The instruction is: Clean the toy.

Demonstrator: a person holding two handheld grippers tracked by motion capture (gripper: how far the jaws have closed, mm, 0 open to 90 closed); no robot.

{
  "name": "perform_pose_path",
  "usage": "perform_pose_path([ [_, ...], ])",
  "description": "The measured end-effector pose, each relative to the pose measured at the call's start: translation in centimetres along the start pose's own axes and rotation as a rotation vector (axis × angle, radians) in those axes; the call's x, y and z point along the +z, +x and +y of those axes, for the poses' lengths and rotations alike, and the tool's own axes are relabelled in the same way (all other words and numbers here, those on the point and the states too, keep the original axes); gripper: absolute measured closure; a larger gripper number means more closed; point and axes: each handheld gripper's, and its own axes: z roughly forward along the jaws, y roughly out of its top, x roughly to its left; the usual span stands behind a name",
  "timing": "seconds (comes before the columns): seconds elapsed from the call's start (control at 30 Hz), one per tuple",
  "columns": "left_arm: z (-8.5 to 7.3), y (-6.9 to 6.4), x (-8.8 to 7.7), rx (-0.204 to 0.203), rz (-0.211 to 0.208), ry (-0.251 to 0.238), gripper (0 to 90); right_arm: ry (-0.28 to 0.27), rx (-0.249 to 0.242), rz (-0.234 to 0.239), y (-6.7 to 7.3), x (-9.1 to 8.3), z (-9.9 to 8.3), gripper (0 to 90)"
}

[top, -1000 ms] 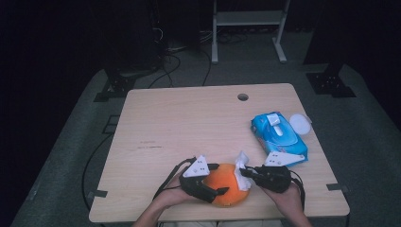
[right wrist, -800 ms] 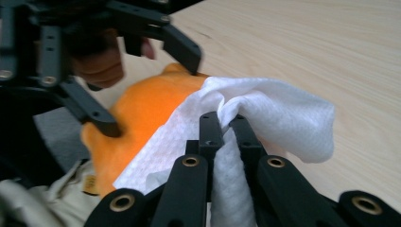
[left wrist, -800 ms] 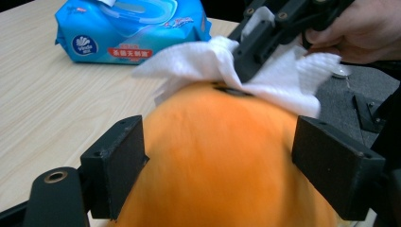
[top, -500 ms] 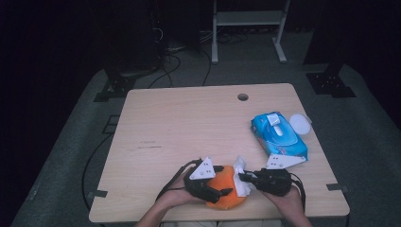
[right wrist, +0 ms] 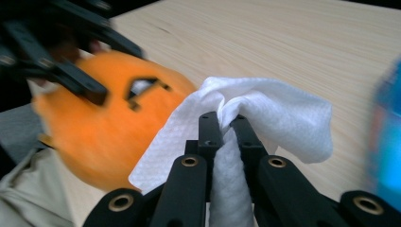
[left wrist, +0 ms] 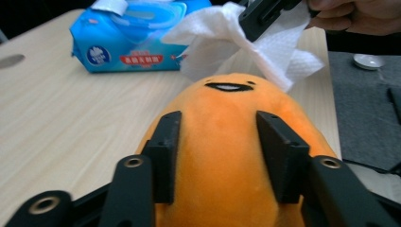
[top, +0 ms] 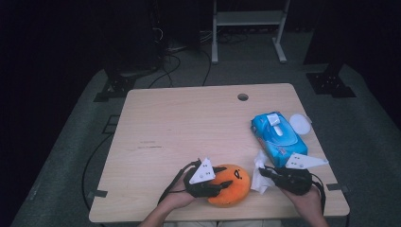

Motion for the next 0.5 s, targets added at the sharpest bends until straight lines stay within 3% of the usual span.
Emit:
perform_pose_path([
  [0.3, 0.0, 0.0, 0.0, -0.023, 0.010, -0.005, 60.2, 0.084, 0.031, -0.059, -2.3, -0.3, -1.7, 82.6],
  [0.5, -0.1, 0.1, -0.1, -0.027, 0.002, -0.003, 62.8, 0.153, 0.043, -0.072, -2.8, 0.7, -2.3, 69.8],
])
